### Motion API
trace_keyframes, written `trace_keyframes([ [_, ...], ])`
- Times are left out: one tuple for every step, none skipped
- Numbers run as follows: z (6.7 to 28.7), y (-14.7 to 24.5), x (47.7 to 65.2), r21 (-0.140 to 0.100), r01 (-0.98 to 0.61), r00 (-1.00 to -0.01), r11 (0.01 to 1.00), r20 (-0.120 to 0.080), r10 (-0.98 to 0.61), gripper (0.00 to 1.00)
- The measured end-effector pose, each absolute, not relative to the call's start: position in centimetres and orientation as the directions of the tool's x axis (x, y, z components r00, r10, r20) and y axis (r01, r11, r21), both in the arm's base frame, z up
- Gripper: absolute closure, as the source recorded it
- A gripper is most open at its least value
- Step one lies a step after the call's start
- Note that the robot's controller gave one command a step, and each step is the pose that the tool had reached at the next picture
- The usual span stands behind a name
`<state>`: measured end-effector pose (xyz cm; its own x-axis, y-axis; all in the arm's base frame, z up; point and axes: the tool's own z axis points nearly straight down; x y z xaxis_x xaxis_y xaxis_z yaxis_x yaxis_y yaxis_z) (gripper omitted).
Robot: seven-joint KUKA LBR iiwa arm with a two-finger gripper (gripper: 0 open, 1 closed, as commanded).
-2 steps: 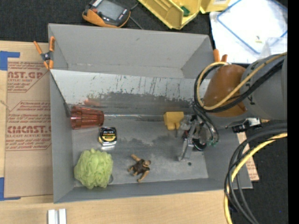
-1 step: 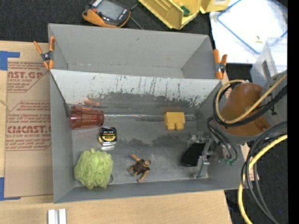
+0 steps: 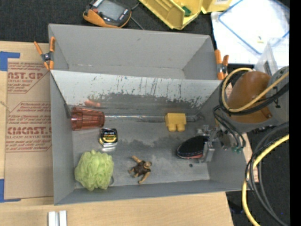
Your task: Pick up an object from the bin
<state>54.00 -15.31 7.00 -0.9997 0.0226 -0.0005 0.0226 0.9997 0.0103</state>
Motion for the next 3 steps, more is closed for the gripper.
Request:
trace_keyframes([
  [7.0,-15.3,54.0,0.010,0.023,-1.000,1.000,0.000,0.023,1.00],
  [16.3,-13.8,52.9,0.009,0.021,-1.000,1.000,-0.008,0.021,1.00],
  [19.4,-11.4,51.8,0.014,0.021,-1.000,1.000,0.007,0.021,1.00],
])
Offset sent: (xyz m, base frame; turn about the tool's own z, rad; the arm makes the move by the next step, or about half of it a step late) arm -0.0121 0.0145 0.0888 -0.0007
